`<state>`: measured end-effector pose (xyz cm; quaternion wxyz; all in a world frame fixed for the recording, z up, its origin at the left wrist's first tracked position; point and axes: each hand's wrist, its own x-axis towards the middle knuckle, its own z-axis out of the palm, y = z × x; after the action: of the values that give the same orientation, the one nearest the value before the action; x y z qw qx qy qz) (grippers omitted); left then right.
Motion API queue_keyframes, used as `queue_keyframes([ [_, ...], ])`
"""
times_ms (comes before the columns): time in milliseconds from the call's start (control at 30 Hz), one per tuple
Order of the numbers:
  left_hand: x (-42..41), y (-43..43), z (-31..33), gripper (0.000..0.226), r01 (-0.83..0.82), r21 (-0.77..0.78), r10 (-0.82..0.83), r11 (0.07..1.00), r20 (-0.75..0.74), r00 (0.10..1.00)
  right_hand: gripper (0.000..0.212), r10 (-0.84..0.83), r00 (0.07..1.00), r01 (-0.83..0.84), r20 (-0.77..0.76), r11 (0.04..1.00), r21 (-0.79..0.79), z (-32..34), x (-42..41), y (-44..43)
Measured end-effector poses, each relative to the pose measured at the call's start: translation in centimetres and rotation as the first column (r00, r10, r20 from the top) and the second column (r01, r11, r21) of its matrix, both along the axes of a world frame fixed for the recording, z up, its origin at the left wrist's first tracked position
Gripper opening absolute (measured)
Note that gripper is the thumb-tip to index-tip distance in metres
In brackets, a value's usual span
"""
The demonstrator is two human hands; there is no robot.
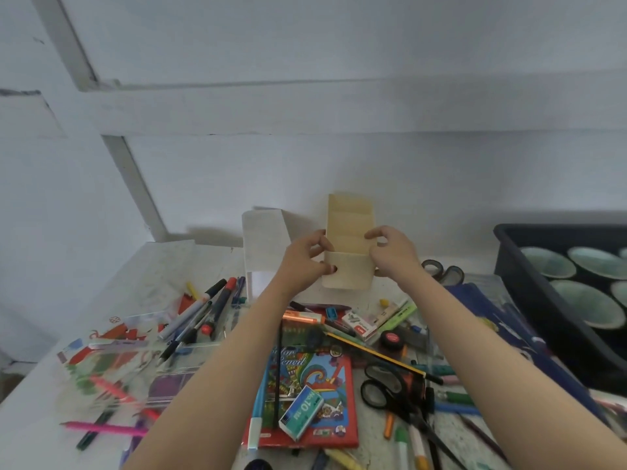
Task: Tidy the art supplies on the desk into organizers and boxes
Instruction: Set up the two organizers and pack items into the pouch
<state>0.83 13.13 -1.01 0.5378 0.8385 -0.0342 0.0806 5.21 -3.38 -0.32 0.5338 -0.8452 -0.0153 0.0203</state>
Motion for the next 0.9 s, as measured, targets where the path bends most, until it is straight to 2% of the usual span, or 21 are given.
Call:
queue_keyframes([
  [67, 0.6, -0.3, -0.2, 0.015, 0.004, -0.087, -0.011, 0.996, -0.081, 0.997, 0.032, -0.016, 1.000, 0.016, 0.019, 0.999, -0.036, -0.1, 0.2, -0.1],
  [167, 1.3, -0.6, -0.1, 0.029, -0.109, -0.346, 0.040, 0.932, -0.201, 0.979, 0.033, 0.011, 0.999, -0.008, 0.032, 0.996, -0.090, 0.3, 0.3, -0.2],
  [233, 1.9, -0.9, -0.1, 0.042, -0.212, -0.370, 0.099, 0.904, -0.300, 0.949, 0.033, 0.030, 0.999, -0.026, 0.033, 0.992, -0.122, 0.5, 0.3, -0.3],
  [300, 2.4, -1.3, -0.1, 0.049, -0.236, -0.305, 0.111, 0.923, -0.376, 0.920, 0.031, 0.041, 0.999, -0.037, 0.026, 0.988, -0.148, 0.6, 0.2, -0.5],
  [433, 2.9, -2.3, -0.4, 0.040, -0.208, -0.225, 0.093, 0.952, -0.435, 0.895, 0.030, 0.047, 0.999, -0.048, -0.006, 0.986, -0.161, 0.9, 0.1, -1.5],
  [600, 2.1, -3.2, -2.5, 0.036, -0.123, 0.109, 0.156, 0.986, -0.386, 0.909, 0.031, 0.042, 0.999, -0.038, 0.013, 0.972, -0.231, 1.5, 0.3, -3.5],
  [667, 1.5, -3.1, -3.3, 0.040, -0.037, 0.260, 0.134, 0.965, -0.366, 0.921, 0.035, 0.026, 1.000, -0.021, 0.014, 0.967, -0.252, 1.8, 0.4, -4.1],
  [767, 0.6, -2.7, -4.0, 0.044, 0.119, 0.404, 0.036, 0.907, -0.355, 0.934, 0.033, 0.013, 1.000, -0.010, 0.008, 0.968, -0.252, 2.2, 0.7, -4.6],
  [900, -0.7, -2.1, -4.2, 0.045, 0.192, 0.503, -0.010, 0.843, -0.342, 0.940, 0.030, -0.030, 1.000, 0.028, -0.009, 0.984, -0.178, 2.2, 1.0, -4.1],
])
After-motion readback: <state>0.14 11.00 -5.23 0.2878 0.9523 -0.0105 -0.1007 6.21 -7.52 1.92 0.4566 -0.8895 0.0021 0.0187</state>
